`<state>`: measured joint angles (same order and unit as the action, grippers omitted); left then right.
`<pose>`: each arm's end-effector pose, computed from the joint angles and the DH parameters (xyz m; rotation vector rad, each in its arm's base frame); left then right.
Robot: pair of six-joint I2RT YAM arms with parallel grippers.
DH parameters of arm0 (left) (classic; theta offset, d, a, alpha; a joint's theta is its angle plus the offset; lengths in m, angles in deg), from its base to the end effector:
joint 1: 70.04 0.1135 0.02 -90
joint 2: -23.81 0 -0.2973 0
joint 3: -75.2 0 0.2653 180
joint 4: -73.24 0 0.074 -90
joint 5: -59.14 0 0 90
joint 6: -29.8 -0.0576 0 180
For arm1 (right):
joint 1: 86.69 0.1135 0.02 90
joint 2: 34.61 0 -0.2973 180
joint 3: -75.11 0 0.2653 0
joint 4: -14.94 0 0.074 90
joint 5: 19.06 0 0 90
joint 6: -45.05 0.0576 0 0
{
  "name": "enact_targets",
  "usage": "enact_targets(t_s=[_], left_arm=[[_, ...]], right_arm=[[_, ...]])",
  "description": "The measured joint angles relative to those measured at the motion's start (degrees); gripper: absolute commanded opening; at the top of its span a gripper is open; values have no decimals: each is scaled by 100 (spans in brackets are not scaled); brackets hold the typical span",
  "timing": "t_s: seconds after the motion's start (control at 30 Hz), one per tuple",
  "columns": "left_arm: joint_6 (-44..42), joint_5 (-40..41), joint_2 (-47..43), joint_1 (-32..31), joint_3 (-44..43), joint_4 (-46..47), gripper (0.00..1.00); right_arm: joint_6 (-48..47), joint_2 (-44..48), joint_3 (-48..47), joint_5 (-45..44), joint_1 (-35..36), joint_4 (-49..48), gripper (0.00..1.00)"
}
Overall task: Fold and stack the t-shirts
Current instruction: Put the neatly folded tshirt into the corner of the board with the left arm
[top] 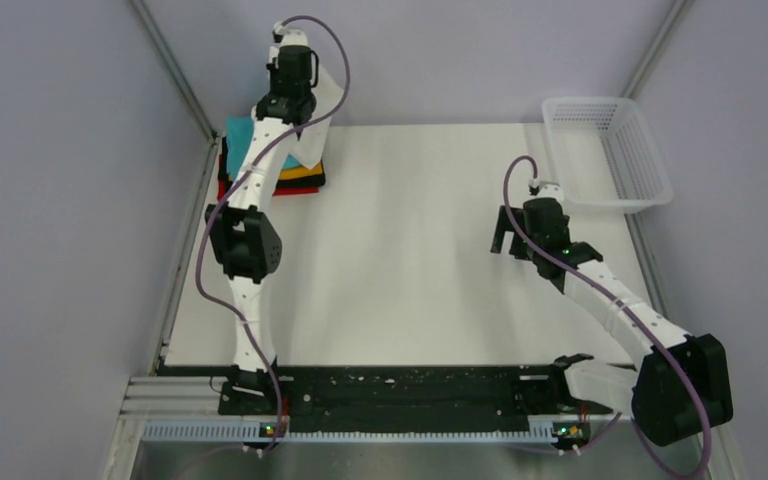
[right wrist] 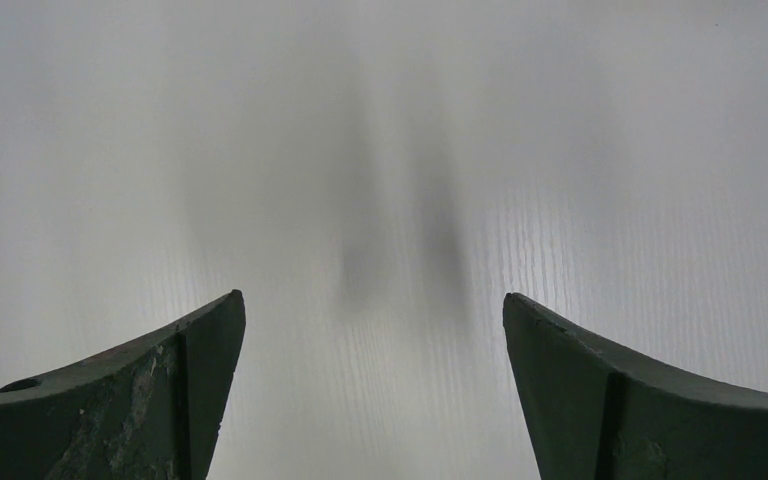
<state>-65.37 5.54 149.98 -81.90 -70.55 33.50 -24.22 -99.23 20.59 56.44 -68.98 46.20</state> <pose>0.5535 -0.0813 0.4009 -0.1451 1.8799 0.5283 0.2436 0.0627 0.2498 0.1896 2.2578 0.0648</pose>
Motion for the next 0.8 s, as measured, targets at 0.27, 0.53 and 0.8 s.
enact_targets(t_s=[0.27, 0.53, 0.8], left_arm=[[1010, -881, 387, 691, -175, -39, 0], [1869, -1521, 1045, 1460, -271, -109, 0], [2430, -1563, 1207, 1692, -407, -474, 0]], right_arm=[[-22, -361, -190, 0, 0, 15, 99], [-31, -761, -442, 63, 0, 26, 99], [-83, -1067, -595, 105, -2, 24, 99]])
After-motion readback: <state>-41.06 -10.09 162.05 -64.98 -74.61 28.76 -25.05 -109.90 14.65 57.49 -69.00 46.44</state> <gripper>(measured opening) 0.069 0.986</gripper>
